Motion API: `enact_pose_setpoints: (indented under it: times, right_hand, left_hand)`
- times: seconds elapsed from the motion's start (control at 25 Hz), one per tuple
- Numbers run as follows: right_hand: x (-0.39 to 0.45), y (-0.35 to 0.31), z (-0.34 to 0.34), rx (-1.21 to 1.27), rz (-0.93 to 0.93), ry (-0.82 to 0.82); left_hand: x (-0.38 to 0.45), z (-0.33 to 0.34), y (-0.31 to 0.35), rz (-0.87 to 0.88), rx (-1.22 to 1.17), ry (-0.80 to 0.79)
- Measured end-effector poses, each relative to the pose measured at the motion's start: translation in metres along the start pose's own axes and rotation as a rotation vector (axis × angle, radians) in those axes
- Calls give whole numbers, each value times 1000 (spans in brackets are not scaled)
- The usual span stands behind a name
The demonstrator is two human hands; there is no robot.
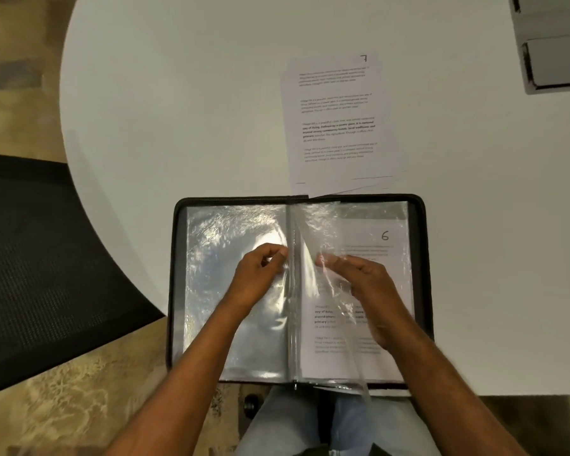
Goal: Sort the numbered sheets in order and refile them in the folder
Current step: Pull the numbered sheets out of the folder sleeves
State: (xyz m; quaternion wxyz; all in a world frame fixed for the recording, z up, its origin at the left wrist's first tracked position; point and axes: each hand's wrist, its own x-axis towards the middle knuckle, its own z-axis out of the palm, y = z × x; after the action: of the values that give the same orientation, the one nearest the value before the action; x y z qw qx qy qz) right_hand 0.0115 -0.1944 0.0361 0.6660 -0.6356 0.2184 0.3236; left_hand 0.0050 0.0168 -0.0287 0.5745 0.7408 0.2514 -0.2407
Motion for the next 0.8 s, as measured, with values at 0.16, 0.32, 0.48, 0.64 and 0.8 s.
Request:
enact_pose_setpoints:
  times: [0.16,0.32,0.48,0.64,0.8]
  right_hand:
    - [0,-2,36,167,53,-148]
    - [12,7,72,258,73,-198]
    - [21,16,103,214,116,-227]
    - [23,28,129,88,105,-210]
    - [25,48,142,-9,71,-257]
  left_hand:
    - [-14,-15,-9,-122,-182,24]
    - [-29,-38,-24,-173,-259,88]
    - [-42,-61,-37,-190,-293,132]
    - [-49,-80,-46,-231,-309,157]
    - [-50,-88,-53,-205,-254,211]
